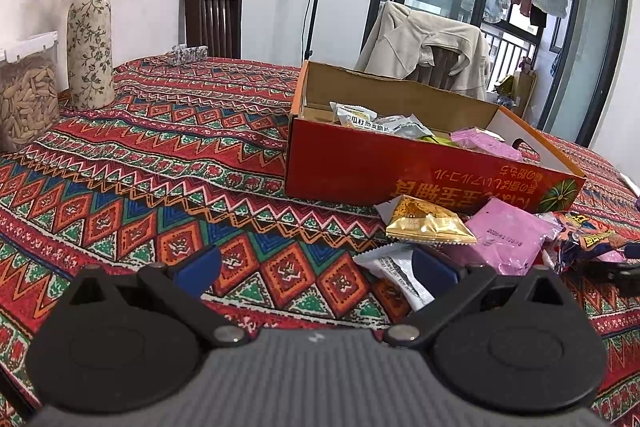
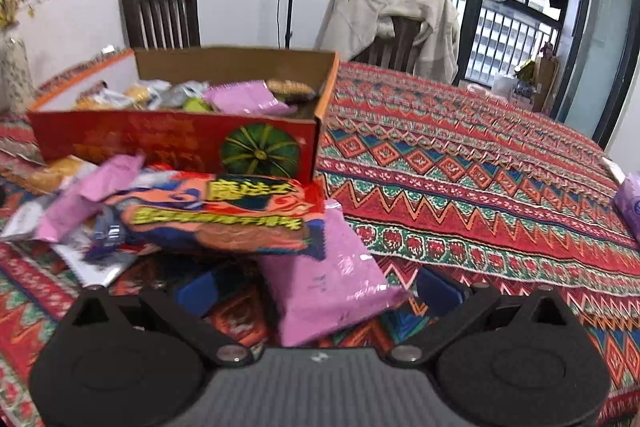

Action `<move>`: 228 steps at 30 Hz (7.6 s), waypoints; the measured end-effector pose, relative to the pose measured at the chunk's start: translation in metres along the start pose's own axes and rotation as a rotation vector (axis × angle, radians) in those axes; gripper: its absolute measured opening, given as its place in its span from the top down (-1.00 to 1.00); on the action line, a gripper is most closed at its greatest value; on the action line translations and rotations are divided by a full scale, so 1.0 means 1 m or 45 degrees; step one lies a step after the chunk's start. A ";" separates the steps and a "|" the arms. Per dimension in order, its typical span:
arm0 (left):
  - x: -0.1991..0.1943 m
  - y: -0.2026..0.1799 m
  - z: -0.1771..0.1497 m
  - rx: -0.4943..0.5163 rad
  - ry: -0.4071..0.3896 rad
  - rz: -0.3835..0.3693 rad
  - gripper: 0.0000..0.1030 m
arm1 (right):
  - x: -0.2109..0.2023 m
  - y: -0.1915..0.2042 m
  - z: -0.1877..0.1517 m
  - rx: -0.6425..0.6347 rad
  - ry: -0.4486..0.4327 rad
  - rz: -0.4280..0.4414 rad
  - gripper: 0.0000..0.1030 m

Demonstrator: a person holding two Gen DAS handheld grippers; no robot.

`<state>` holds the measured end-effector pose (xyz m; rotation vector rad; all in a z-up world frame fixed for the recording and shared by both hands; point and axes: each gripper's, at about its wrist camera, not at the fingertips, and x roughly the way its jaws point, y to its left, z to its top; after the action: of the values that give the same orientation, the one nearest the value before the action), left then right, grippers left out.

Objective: Organize snacks
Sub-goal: 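Move both grippers back over the snack pile beside the box, then grasp a pink packet with the right gripper while the left gripper grasps a white wrapper, then carry the pink packet and white wrapper into the box and open both grippers, then move both grippers back over the snack pile, then grasp the orange chip bag with the right gripper while the left gripper grasps a pumpkin-seed cracker pack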

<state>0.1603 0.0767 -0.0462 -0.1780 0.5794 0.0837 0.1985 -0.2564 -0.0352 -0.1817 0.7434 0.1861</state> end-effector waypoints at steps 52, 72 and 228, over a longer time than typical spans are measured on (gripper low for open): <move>0.039 -0.063 0.011 0.003 0.194 0.161 -1.00 | -0.097 -0.030 -0.028 0.267 -0.440 0.063 -0.15; 0.020 -0.058 -0.003 0.111 0.145 0.154 0.10 | -0.087 -0.018 -0.039 0.283 -0.404 0.135 -0.15; -0.029 -0.006 -0.023 -0.080 -0.079 0.045 -1.00 | -0.034 0.018 -0.025 0.263 -0.133 0.159 0.34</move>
<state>0.1244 0.0657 -0.0482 -0.2257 0.5186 0.1414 0.1534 -0.2487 -0.0316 0.0711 0.6654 0.2344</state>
